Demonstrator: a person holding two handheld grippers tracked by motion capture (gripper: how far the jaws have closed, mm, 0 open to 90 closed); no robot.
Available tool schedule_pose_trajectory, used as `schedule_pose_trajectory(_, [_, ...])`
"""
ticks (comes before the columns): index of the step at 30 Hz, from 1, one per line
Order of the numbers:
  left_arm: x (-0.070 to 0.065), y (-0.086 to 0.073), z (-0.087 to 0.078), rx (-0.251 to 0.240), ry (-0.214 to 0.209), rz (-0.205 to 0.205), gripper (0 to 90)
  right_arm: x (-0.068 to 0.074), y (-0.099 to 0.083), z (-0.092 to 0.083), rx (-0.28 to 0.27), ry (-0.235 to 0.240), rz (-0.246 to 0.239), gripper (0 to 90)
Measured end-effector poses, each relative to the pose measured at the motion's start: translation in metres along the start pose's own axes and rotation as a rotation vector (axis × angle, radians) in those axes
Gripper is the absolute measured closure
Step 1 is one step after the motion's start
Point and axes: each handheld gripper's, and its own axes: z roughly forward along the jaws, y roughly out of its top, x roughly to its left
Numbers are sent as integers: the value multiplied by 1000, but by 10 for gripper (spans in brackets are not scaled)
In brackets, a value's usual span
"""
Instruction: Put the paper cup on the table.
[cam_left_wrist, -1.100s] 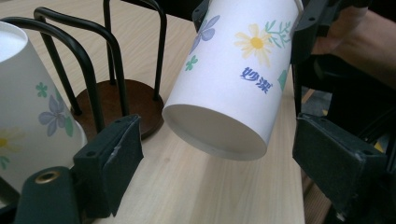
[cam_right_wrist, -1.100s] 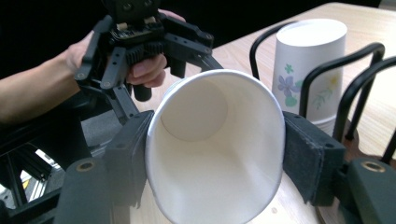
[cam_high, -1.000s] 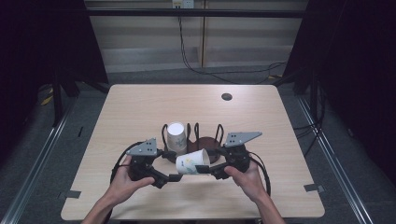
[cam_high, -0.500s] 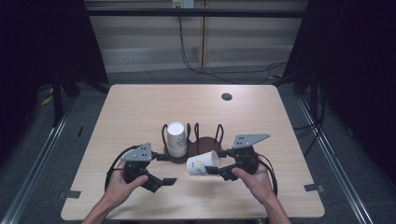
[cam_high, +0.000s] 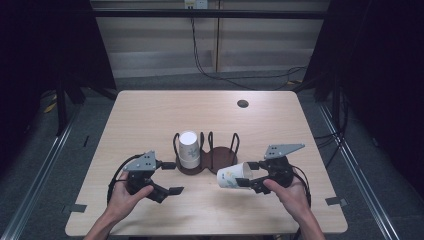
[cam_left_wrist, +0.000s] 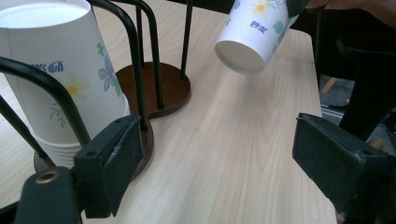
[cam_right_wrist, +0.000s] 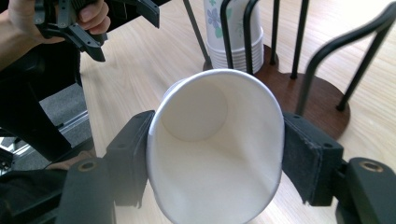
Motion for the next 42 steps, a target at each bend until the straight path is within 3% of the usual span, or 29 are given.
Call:
schedule_pose_trajectory(10, [4,0,-2,-8,9,-2,159,-10,-5,-11,36,-30,4,311])
schedule_pose_trajectory(14, [7,-2,-3,-7,9,2,159,-16,-6,-16,52,-51,35,312])
schedule_pose_trajectory(23, [9,-3,-4,-13,13,-9,159,-24,-11,-19,99,-80,48,312])
schedule_pose_trajectory(28, [8,-5,-3,14,8,-1,159,-29,-11,-25,117,-114,58,312])
schedule_pose_trajectory(36, [5,-2,-8,-6,16,11,159,-41,-7,-29,133,-166,76,311])
schedule_pose_trajectory(42, [6,-4,-10,-6,23,6,159,-49,3,-30,140,-219,63,312])
